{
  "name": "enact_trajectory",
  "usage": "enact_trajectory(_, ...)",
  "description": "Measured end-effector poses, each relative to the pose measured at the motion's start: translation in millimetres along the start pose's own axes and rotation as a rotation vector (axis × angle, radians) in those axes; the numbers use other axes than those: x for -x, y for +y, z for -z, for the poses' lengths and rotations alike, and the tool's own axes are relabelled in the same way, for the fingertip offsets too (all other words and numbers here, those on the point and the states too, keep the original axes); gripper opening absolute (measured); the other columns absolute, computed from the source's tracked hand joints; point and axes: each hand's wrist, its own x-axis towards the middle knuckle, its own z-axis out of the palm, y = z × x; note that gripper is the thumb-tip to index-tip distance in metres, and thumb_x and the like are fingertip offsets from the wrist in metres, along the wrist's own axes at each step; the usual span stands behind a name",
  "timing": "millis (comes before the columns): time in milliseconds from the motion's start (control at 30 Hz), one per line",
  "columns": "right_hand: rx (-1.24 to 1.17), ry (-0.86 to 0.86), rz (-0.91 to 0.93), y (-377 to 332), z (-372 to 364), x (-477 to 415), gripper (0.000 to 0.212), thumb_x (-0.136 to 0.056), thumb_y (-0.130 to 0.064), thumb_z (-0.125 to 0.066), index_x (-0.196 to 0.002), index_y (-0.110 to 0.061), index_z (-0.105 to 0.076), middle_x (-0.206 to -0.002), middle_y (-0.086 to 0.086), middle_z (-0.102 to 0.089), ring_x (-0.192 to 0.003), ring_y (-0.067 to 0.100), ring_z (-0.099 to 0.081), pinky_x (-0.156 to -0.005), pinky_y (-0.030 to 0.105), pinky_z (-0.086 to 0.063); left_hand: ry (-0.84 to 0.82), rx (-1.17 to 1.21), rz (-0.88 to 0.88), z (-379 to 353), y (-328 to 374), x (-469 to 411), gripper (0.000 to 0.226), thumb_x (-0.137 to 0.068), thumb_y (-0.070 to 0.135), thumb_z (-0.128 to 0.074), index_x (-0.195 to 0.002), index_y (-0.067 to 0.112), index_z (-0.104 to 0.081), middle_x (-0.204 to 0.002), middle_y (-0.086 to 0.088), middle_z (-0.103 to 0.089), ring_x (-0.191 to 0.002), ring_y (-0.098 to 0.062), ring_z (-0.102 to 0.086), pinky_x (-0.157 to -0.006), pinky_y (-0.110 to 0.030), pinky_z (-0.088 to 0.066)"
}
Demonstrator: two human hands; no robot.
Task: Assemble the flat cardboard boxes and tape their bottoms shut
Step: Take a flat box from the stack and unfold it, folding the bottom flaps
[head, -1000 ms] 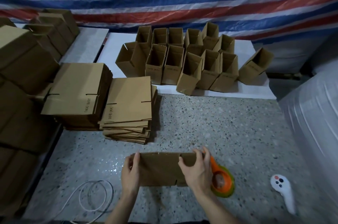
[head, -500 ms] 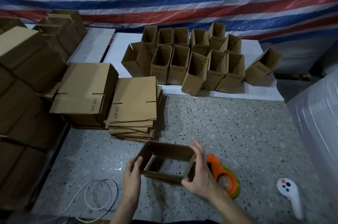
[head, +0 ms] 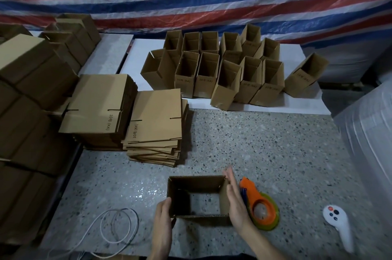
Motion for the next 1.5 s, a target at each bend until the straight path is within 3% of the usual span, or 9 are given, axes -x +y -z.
enact_trajectory(100,-0.106,0.016,-0.063,3.9,6.0,-5.3,0.038,-0.106,-0.027,-0.035,-0.14,-0.044,-0.04,-0.143,-0.033,-0.037,-0.142,-0.006,-0.025,-0.099,-0.002,-0.024,-0.05,0.006,0.048,13.5,5.8,-4.5,0.03,-0.098,0.039,-0.058,-0.103,0.009,-0.063,-0.101,-0.011,-0.07,-0.098,-0.026,-0.066,-0.086,-0.038,-0.052)
enact_trajectory(267,-0.202,-0.017,-0.206,1.9,16.2,-11.4,0.036,-0.099,-0.023,-0.055,-0.13,-0.042,-0.056,-0.143,-0.018,-0.047,-0.135,0.005,-0.037,-0.116,0.031,-0.024,-0.156,-0.036,0.154,34.5,21.5,-20.3,0.015,-0.09,0.029,-0.065,-0.09,0.013,-0.067,-0.086,-0.008,-0.073,-0.077,-0.023,-0.065,-0.082,-0.035,-0.048)
enact_trajectory(400,-0.212,-0.083,-0.434,-13.2,28.1,-12.9,0.026,-0.092,-0.028,-0.068,-0.113,-0.04,-0.061,-0.127,-0.02,-0.059,-0.107,0.001,-0.058,-0.091,0.039,-0.049,-0.217,-0.045,0.202,41.0,30.1,-31.1,0.015,-0.092,0.026,-0.059,-0.084,0.016,-0.067,-0.077,-0.004,-0.071,-0.066,-0.02,-0.063,-0.075,-0.035,-0.046)
enact_trajectory(500,-0.113,-0.058,-0.526,-13.8,31.0,-19.0,0.046,-0.082,-0.035,-0.08,-0.12,-0.036,-0.054,-0.123,-0.014,-0.061,-0.112,0.019,-0.059,-0.101,0.056,-0.045,-0.262,-0.035,0.223,46.2,30.0,-36.9,0.017,-0.088,0.024,-0.061,-0.09,0.014,-0.073,-0.086,-0.005,-0.074,-0.067,-0.021,-0.067,-0.078,-0.037,-0.048)
enact_trajectory(667,0.283,0.116,-0.416,-0.2,-2.3,-26.0,0.059,-0.071,-0.041,-0.088,-0.098,-0.021,-0.04,-0.104,-0.002,-0.054,-0.087,0.01,-0.053,-0.069,0.025,-0.045,-0.291,-0.041,0.265,48.8,29.9,-38.0,0.043,-0.077,0.038,-0.075,-0.112,0.012,-0.072,-0.112,-0.009,-0.075,-0.102,-0.029,-0.069,-0.087,-0.04,-0.053)
enact_trajectory(900,0.435,0.104,-0.332,5.4,2.5,-41.6,0.057,-0.066,-0.04,-0.092,-0.091,-0.021,-0.045,-0.081,-0.015,-0.049,-0.072,-0.002,-0.045,-0.059,0.015,-0.04,-0.242,-0.076,0.172,43.0,25.0,-28.7,0.033,-0.095,0.03,-0.065,-0.121,0.011,-0.067,-0.115,-0.01,-0.074,-0.108,-0.028,-0.07,-0.1,-0.04,-0.049)
enact_trajectory(1233,0.408,0.095,-0.301,18.8,5.2,-42.5,0.047,-0.071,-0.041,-0.089,-0.087,-0.018,-0.051,-0.083,-0.01,-0.056,-0.079,0.004,-0.054,-0.072,0.024,-0.048,-0.143,-0.364,0.094,16.2,35.3,-33.5,0.05,-0.066,0.027,-0.092,-0.097,0.005,-0.059,-0.083,-0.006,-0.072,-0.074,-0.02,-0.066,-0.065,-0.031,-0.051)
enact_trajectory(1400,0.445,0.087,-0.273,15.8,13.9,-38.1,0.049,-0.079,-0.039,-0.083,-0.08,-0.02,-0.038,-0.073,-0.005,-0.04,-0.069,0.012,-0.041,-0.06,0.026,-0.033,-0.055,-0.567,0.081,-9.7,37.5,-34.3,0.045,-0.079,0.017,-0.082,-0.097,0.007,-0.042,-0.101,-0.014,-0.06,-0.097,-0.029,-0.061,-0.078,-0.037,-0.052)
enact_trajectory(1500,0.436,0.114,-0.142,17.6,26.3,-24.8,0.035,-0.083,-0.02,-0.081,-0.079,-0.016,-0.047,-0.086,0.001,-0.055,-0.083,0.019,-0.055,-0.079,0.035,-0.046,-0.094,-0.503,0.103,-5.6,40.1,-36.1,0.046,-0.077,0.011,-0.085,-0.095,0.008,-0.043,-0.096,-0.013,-0.057,-0.086,-0.024,-0.056,-0.063,-0.031,-0.044)
